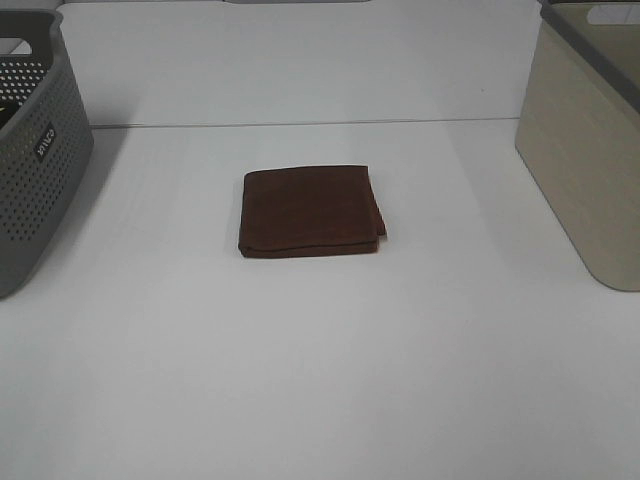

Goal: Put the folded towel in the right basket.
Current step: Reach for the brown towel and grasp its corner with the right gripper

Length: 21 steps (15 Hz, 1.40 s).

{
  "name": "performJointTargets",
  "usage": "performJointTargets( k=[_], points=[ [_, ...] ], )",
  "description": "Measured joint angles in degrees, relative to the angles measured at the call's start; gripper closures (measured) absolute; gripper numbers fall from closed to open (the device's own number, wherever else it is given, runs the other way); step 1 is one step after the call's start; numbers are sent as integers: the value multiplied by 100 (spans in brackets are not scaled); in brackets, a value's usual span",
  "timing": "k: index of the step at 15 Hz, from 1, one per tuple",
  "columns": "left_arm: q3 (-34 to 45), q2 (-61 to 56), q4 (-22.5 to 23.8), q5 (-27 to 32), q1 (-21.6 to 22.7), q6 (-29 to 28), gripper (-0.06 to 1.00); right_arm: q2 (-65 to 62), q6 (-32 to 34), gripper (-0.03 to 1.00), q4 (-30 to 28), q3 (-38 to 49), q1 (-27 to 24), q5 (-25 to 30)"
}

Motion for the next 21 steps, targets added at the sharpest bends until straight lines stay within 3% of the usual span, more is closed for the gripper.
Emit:
performJointTargets(
  k=[21],
  points=[
    [0,0,0,0,0,0,-3,0,0,37,0,0,0,0]
  ],
)
